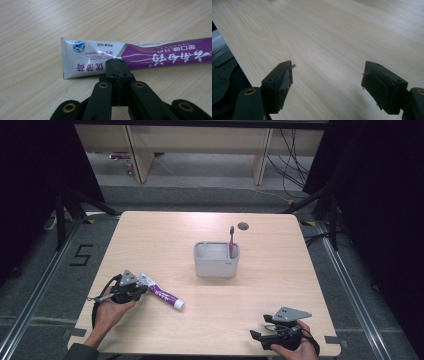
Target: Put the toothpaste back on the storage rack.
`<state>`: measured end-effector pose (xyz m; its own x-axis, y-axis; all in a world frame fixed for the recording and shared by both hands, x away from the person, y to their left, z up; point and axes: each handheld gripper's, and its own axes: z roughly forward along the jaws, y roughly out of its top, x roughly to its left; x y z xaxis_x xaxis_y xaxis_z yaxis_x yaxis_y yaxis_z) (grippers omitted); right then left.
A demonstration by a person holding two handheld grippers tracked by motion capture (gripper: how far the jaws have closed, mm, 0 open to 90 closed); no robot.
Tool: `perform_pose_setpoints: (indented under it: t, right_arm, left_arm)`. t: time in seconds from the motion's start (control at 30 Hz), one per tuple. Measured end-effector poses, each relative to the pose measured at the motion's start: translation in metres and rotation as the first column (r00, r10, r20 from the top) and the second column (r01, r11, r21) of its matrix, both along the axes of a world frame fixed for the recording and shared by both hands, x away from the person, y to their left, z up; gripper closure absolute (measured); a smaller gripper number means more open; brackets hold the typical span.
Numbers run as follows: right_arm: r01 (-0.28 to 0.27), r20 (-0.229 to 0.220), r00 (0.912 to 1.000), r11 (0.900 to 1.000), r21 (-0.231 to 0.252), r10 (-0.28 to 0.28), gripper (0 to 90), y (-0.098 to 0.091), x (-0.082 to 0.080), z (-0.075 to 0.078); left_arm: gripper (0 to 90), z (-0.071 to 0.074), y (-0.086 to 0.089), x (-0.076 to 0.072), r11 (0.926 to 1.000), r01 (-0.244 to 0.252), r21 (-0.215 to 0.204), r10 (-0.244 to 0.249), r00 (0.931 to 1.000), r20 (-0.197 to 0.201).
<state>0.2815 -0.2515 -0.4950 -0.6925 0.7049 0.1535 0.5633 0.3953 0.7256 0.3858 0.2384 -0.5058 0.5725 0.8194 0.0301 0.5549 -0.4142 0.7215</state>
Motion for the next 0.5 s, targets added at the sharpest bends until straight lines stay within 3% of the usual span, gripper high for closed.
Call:
perform_pose_setpoints:
  t: [0.13, 0.2, 0.23, 0.27, 0.33, 0.37, 0.4, 0.5]
  right_arm:
    - [-0.006, 0.013, 0.9999, 1.0, -0.007, 0.006, 24.5, -0.001, 0.001, 0.0]
    - [-0.012, 0.008, 0.9999, 0.9999, -0.006, 0.012, 24.5, -0.001, 0.001, 0.0]
    - [-0.009, 0.005, 0.9999, 1.0, -0.001, 0.009, 24.5, -0.001, 0.001, 0.0]
    - [-0.007, 0.012, 0.9999, 1.0, -0.006, 0.007, 24.5, -0.001, 0.001, 0.001]
    - [-0.008, 0.011, 0.9999, 1.0, -0.004, 0.008, 24.5, -0.001, 0.001, 0.001]
    - [-0.002, -0.003, 1.0, 1.0, 0.004, 0.002, 24.5, 0.0, 0.0, 0.001]
    - [-0.002, -0.003, 1.0, 1.0, 0.005, 0.002, 24.5, 0.0, 0.0, 0.001]
    - [-0.008, 0.012, 0.9999, 1.0, -0.003, 0.008, 24.5, -0.001, 0.001, 0.0]
  left_arm:
    - [89.8, 0.002, -0.003, 0.006, 0.9998, 0.009, 0.019, -0.009, 0.9999, -0.007]
    - [89.7, 0.001, -0.005, 0.009, 1.0, 0.002, 0.005, -0.002, 0.9999, -0.011]
    - [89.7, 0.001, -0.006, 0.011, 0.9998, 0.01, 0.017, -0.01, 0.9998, -0.015]
    - [89.7, 0.0, -0.007, 0.012, 1.0, -0.001, 0.0, 0.001, 0.9999, -0.011]
    - [89.7, 0.001, -0.008, 0.015, 0.9999, 0.009, 0.015, -0.009, 0.9998, -0.018]
    - [89.7, 0.0, -0.01, 0.016, 1.0, -0.002, -0.007, 0.002, 0.9999, -0.016]
    - [89.7, 0.001, -0.01, 0.017, 0.9999, 0.011, 0.013, -0.011, 0.9998, -0.02]
    - [89.7, 0.001, -0.015, 0.021, 1.0, 0.0, -0.002, 0.0, 0.9998, -0.018]
